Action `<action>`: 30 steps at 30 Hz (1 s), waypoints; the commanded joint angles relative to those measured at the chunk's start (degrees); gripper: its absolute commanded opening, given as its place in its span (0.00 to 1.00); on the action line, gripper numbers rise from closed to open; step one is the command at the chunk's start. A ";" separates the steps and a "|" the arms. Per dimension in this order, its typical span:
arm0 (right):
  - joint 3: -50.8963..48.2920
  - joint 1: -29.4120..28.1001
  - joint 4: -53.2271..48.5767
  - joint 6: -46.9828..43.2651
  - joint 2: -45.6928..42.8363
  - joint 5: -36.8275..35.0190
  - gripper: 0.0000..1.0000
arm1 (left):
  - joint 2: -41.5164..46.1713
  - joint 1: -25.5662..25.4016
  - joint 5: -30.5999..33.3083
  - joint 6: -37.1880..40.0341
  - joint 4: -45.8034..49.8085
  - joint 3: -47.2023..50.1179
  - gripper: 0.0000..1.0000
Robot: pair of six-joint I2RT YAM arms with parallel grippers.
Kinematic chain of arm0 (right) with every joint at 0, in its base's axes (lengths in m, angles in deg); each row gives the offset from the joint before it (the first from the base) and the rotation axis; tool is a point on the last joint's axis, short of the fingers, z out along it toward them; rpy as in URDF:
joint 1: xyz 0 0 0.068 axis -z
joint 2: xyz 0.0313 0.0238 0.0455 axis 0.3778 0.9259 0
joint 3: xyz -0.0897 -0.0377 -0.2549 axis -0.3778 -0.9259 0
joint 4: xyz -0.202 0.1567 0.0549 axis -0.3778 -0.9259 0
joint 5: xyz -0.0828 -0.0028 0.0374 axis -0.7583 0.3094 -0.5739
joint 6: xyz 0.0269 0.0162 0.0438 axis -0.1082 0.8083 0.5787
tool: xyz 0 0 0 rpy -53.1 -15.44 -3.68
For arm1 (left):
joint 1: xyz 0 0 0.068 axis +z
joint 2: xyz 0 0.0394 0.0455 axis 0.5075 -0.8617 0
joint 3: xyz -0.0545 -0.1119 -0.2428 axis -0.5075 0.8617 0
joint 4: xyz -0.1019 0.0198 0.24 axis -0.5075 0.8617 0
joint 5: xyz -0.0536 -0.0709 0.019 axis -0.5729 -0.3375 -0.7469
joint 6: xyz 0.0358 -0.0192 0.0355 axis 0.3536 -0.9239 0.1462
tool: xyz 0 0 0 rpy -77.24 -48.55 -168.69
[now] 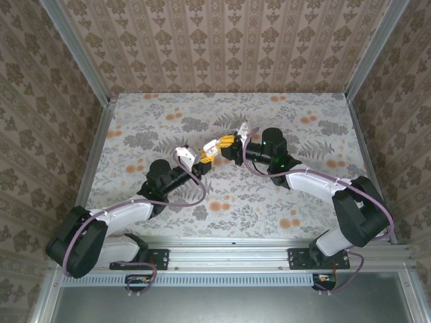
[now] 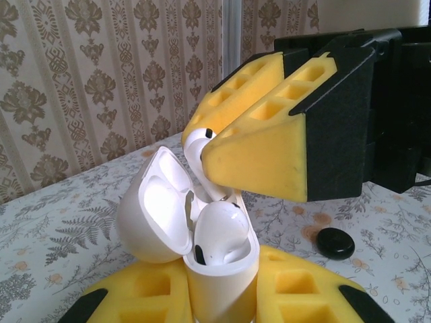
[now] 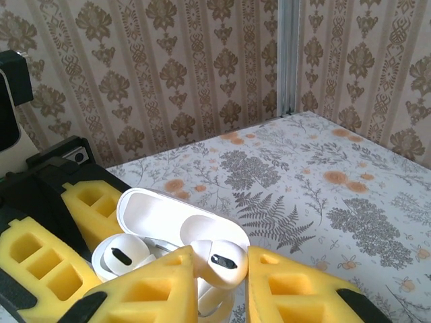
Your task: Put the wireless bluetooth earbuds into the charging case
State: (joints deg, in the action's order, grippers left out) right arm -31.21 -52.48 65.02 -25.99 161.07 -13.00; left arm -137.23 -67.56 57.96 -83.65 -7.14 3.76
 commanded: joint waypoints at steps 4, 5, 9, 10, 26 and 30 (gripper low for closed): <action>0.76 -0.68 -6.78 -1.79 -0.53 3.64 0.26 | 2.26 0.06 0.28 -0.18 -3.54 -0.71 0.17; 0.84 -0.72 -6.90 -1.80 -0.41 3.81 0.26 | 2.24 0.06 0.26 -0.18 -3.41 -0.69 0.17; 1.36 -0.74 -7.52 -1.88 -0.48 3.92 0.28 | 2.34 0.01 0.21 -0.09 -3.33 -0.55 0.17; 1.51 -0.74 -7.60 -1.80 -0.39 4.04 0.28 | 2.25 0.05 0.26 -0.07 -3.32 -0.58 0.17; 4.09 -0.92 -8.80 -0.75 -0.54 5.05 0.36 | 2.44 0.06 -0.09 0.18 -2.88 -0.60 0.17; 4.62 -0.92 -9.09 -0.66 -0.59 5.32 0.40 | 2.52 0.06 -0.17 0.22 -2.75 -0.60 0.17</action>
State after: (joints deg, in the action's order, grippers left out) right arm -28.19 -52.85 57.74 -26.99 161.07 -9.81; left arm -136.49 -67.58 57.79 -83.63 -5.61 3.80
